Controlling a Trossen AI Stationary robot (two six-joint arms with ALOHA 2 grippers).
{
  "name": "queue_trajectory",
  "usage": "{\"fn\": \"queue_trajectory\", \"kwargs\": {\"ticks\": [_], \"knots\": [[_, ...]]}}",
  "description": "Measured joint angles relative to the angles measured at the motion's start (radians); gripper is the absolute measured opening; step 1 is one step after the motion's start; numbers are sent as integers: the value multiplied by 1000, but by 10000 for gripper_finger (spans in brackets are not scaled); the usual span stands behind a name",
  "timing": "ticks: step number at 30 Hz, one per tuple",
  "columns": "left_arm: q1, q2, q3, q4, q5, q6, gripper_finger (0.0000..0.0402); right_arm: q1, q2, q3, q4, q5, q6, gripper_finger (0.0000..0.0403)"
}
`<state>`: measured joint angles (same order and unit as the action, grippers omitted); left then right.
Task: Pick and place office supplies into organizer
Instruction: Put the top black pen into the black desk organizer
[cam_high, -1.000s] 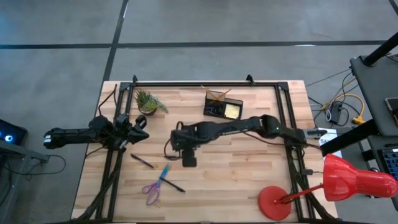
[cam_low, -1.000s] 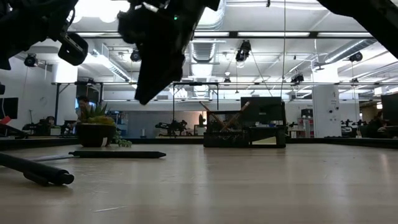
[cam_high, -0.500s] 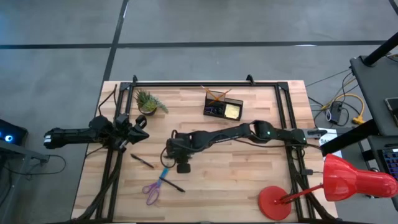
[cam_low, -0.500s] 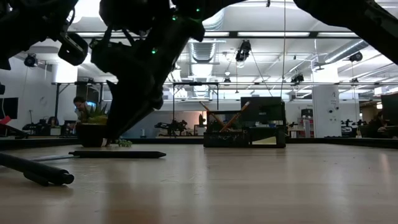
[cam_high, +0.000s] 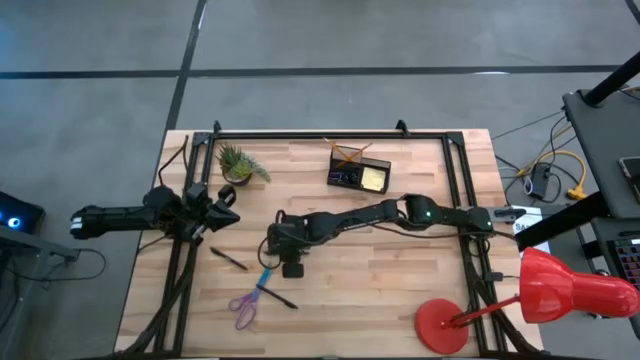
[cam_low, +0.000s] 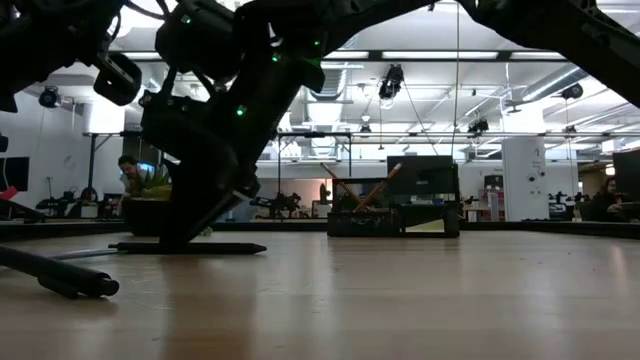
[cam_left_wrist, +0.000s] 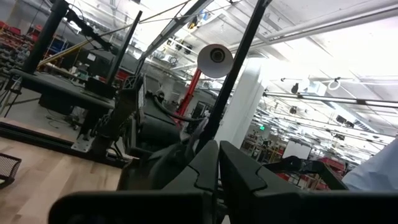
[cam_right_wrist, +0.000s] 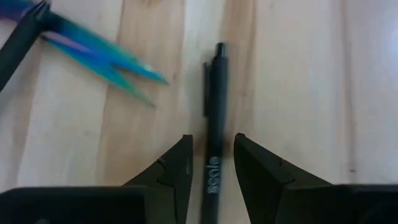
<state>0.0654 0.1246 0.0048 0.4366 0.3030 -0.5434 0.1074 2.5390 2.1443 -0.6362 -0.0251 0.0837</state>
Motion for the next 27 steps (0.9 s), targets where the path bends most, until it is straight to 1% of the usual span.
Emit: {"fn": "queue_trajectory", "kwargs": {"ticks": [6,11,15,21,27], "knots": [[0,-1,0,0,0,0,0,-7,-2,-23,12,1,9,103],[0,0,0,0,0,0,0,-13,-7,-55,42,-1,89,104],[0,-1,0,0,0,0,0,-16,-8,-66,47,-2,130,97],[0,-1,0,0,0,0,0,-16,-8,-67,49,2,209,64],[0,-1,0,0,0,0,0,-6,-7,-77,49,32,219,25]]}}
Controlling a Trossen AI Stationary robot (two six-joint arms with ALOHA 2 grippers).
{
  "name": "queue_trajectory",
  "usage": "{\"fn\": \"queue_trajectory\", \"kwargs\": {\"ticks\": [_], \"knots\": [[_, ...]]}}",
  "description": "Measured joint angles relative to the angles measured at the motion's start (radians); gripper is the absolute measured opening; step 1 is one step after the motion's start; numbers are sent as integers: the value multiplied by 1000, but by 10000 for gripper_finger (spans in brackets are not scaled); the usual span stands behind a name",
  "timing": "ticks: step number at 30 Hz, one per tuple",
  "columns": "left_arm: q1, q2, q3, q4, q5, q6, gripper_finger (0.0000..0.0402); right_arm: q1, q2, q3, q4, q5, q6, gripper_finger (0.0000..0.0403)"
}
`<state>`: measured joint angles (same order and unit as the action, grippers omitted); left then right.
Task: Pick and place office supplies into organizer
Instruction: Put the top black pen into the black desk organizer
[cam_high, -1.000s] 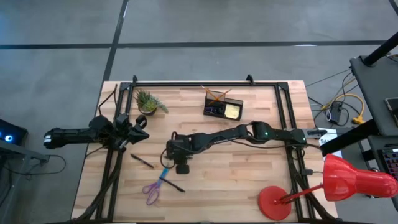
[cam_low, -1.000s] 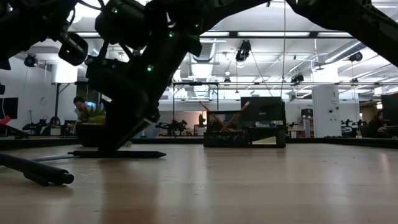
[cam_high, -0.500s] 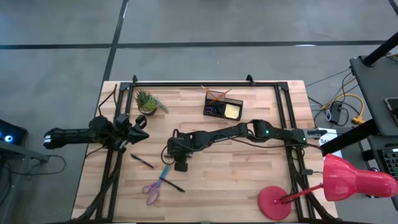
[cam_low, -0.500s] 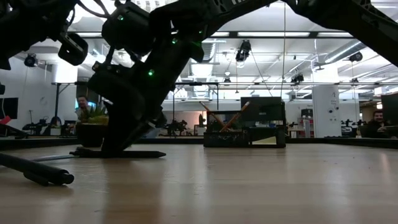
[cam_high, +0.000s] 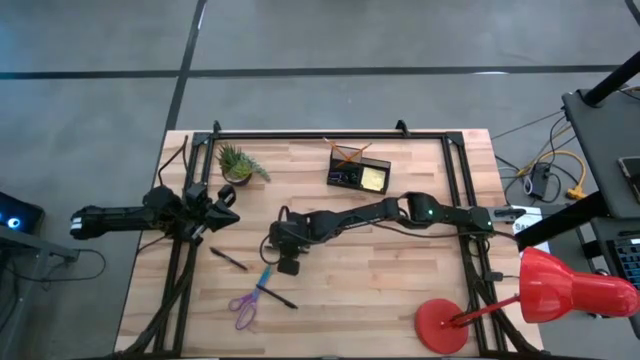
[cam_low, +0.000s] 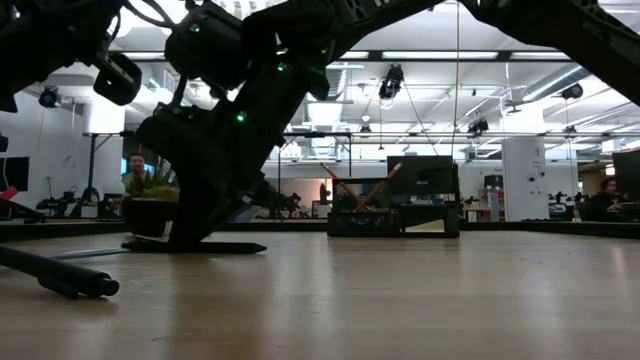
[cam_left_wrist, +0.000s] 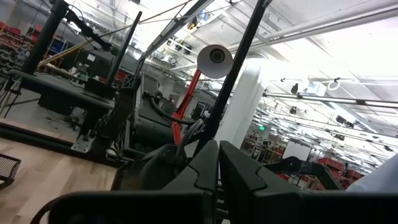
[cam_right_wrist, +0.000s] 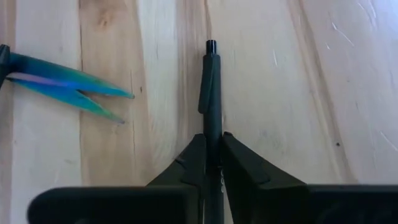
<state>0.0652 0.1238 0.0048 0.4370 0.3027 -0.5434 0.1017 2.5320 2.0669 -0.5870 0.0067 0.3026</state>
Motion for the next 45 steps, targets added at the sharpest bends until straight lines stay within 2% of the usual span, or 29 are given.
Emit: {"fn": "queue_trajectory", "kwargs": {"ticks": [4,10,17,21,26,31,34,37,39,40,43,44,45], "knots": [[0,0,0,0,0,0,0,-6,0,-3,12,-4,140,16],[0,0,0,0,0,0,0,-8,7,24,138,6,303,15],[0,0,0,0,0,0,0,-5,-7,116,153,187,398,14],[0,0,0,0,0,0,0,12,-29,157,51,367,477,13],[0,0,0,0,0,0,0,34,-63,185,-190,671,680,10],[0,0,0,0,0,0,0,63,-121,183,-203,931,729,3],[0,0,0,0,0,0,0,63,-166,184,-207,1017,688,4],[0,0,0,0,0,0,0,44,-197,181,-249,1013,660,5],[0,0,0,0,0,0,0,27,-209,180,-312,930,673,6],[0,0,0,0,0,0,0,14,-211,181,-341,834,681,6],[0,0,0,0,0,0,0,-47,-200,148,-399,418,694,7],[0,0,0,0,0,0,0,-62,-192,130,-400,330,706,7],[0,0,0,0,1,0,0,-71,-176,113,-402,285,720,8]]}}
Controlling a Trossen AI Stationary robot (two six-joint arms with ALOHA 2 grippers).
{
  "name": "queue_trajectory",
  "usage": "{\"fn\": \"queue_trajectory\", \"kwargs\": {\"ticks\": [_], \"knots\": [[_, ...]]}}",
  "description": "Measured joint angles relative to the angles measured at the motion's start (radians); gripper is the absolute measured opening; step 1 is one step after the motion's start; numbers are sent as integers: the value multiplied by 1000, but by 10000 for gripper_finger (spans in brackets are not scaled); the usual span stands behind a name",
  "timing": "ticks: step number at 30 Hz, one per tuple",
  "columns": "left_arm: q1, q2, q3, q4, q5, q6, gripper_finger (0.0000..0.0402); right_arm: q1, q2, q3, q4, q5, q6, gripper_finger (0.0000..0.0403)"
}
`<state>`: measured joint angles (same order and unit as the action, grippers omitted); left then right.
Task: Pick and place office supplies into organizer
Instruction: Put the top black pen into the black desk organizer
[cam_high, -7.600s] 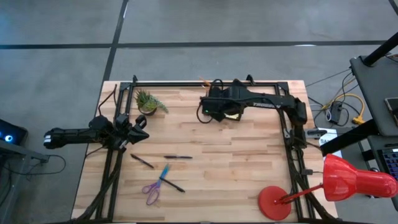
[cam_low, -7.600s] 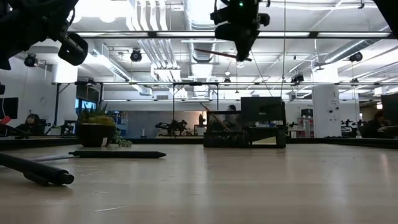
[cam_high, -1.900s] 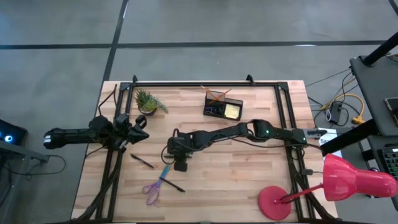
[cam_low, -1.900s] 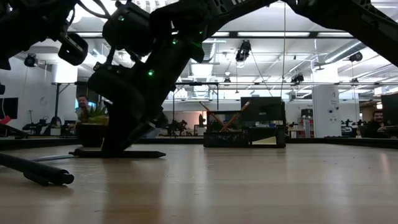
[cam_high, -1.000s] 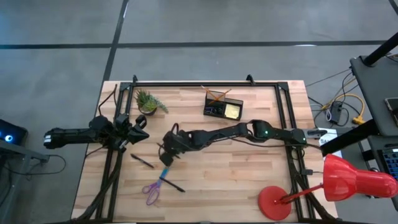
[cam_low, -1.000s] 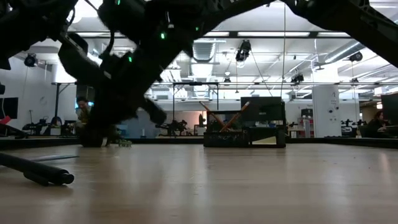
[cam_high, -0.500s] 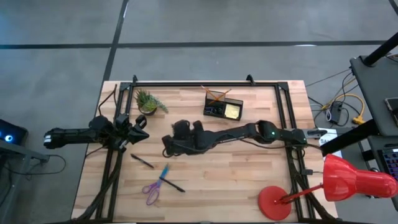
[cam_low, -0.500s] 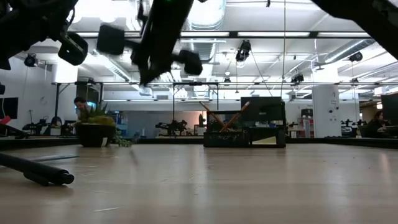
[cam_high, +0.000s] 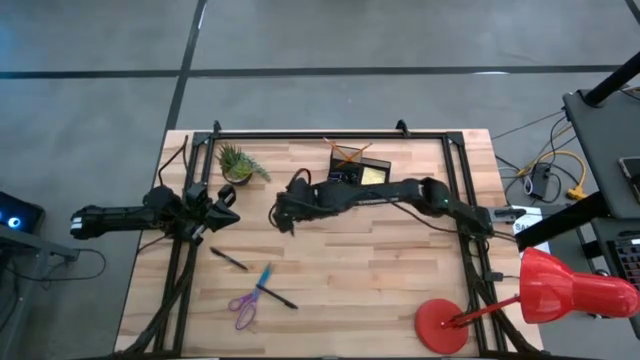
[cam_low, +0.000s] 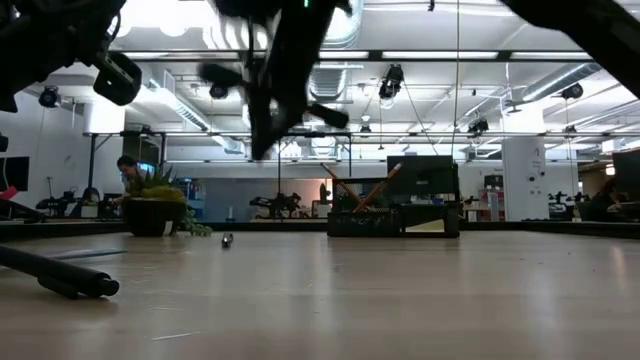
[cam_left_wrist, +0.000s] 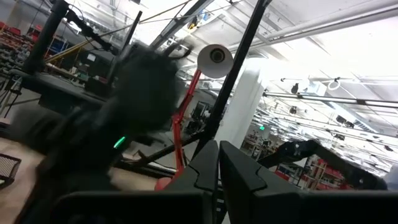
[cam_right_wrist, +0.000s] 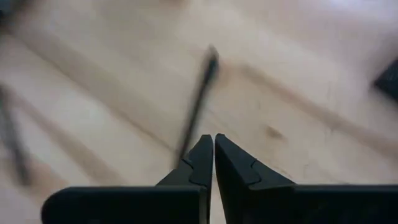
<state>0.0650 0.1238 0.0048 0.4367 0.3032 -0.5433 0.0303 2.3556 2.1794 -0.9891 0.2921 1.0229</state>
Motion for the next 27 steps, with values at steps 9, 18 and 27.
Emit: {"fn": "queue_trajectory", "kwargs": {"ticks": [9,18,27], "knots": [[0,0,0,1,0,0,0,-9,59,-35,129,-69,54,72],[0,3,0,0,0,0,0,-17,135,-36,243,-20,-28,172],[0,5,0,0,0,0,0,-16,176,-38,333,101,-216,180]]}}
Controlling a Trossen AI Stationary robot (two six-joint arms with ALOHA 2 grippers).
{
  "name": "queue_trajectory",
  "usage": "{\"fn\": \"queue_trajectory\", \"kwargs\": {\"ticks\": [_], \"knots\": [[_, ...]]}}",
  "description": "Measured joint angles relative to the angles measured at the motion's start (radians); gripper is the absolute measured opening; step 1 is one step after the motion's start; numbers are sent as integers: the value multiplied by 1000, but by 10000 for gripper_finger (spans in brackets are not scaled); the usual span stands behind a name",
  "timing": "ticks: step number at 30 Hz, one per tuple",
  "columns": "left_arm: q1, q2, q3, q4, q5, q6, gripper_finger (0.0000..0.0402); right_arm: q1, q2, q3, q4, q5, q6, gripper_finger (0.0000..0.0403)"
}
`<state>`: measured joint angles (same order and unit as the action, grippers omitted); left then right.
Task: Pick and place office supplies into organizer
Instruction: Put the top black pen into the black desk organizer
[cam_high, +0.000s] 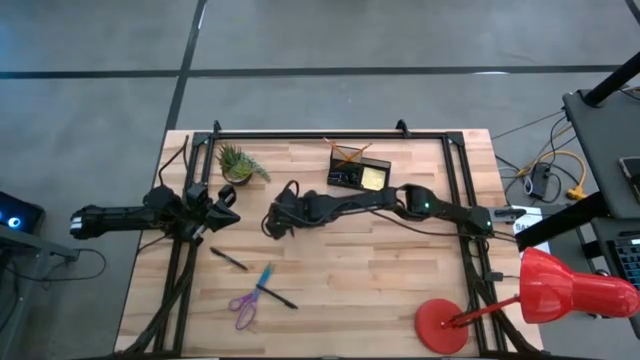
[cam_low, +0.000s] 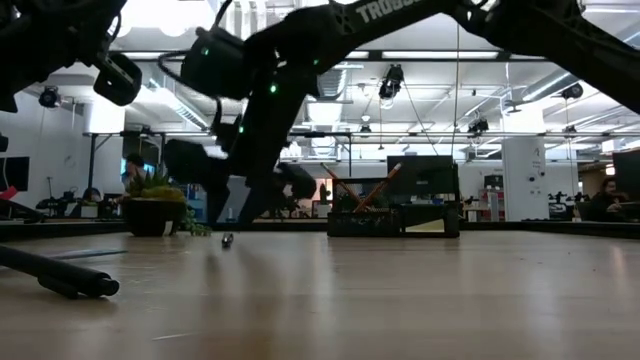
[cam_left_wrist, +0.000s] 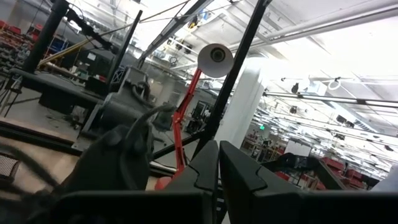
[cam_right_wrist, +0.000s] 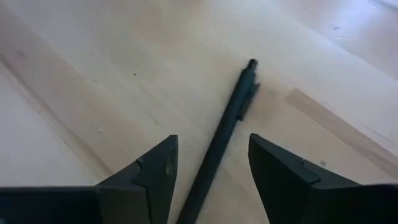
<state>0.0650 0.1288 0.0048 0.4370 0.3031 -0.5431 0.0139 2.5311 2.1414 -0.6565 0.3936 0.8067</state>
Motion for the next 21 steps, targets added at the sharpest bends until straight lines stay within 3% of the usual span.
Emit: {"fn": "queue_trajectory", "kwargs": {"ticks": [11,16,21], "knots": [[0,0,0,0,0,0,0,0,4,-45,-20,3,-137,138],[0,1,0,0,0,0,0,-5,-5,-64,-104,-17,-135,98],[0,1,0,0,0,0,0,-19,-6,-64,-140,-110,-138,46]]}}
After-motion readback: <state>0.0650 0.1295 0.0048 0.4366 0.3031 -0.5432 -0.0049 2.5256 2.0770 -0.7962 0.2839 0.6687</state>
